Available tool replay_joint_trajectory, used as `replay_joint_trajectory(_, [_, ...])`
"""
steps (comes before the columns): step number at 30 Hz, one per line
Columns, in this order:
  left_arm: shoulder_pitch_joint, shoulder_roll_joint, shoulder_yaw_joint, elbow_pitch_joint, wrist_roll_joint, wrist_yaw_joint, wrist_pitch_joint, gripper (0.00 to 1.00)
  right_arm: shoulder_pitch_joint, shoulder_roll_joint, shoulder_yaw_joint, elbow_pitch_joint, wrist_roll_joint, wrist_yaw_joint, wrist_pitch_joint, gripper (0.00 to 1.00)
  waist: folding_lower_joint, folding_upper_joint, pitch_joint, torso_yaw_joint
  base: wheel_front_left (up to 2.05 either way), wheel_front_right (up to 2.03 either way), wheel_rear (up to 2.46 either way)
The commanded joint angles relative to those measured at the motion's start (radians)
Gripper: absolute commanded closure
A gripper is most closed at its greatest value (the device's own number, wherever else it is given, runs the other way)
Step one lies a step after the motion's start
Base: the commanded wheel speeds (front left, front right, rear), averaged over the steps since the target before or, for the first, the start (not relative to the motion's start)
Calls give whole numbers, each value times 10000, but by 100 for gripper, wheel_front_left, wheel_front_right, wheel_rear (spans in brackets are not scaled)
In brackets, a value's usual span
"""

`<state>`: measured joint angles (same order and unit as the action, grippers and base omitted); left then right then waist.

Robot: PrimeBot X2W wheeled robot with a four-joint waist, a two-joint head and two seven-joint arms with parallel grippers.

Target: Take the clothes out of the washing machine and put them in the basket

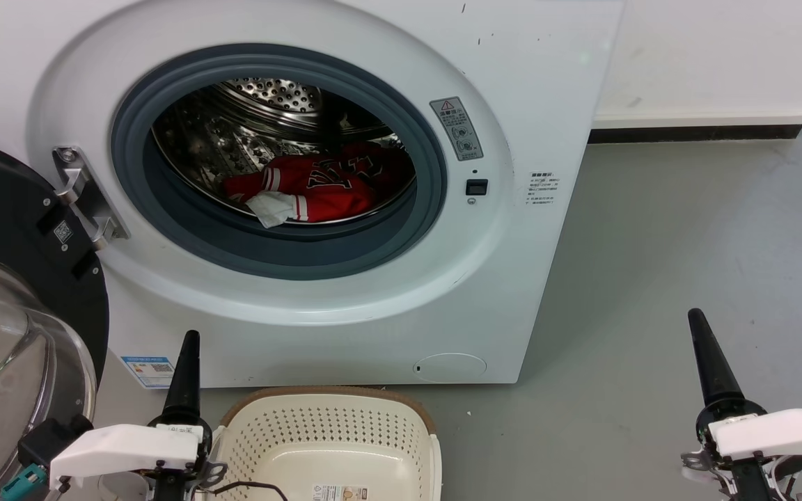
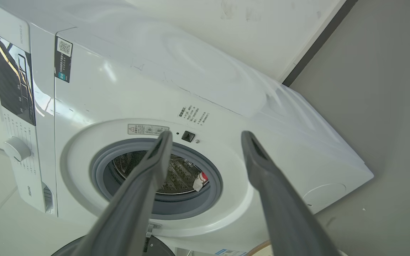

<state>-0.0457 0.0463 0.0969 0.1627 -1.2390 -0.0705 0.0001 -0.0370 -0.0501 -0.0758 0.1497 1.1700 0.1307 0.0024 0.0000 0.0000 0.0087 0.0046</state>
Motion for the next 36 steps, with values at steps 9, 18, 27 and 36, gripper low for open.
replay_joint_trajectory(9, [85,29,-305,-647,1946,421,-409,0,62,-13,472,-765,-2490,0,-408,0,0,0,21,15,0,0,0])
replay_joint_trajectory(18, [238,33,-567,-950,3514,693,-721,0,223,-12,756,-1150,-4263,0,-729,0,0,0,40,18,0,0,0])
replay_joint_trajectory(27, [360,35,-761,-1186,4846,824,-1014,0,344,-11,922,-1490,-5672,0,-1028,0,0,0,38,23,0,0,0])
replay_joint_trajectory(36, [522,38,-900,-1360,6183,831,-1278,0,534,-9,1004,-1644,-6972,0,-1288,0,0,0,6,41,0,0,0])
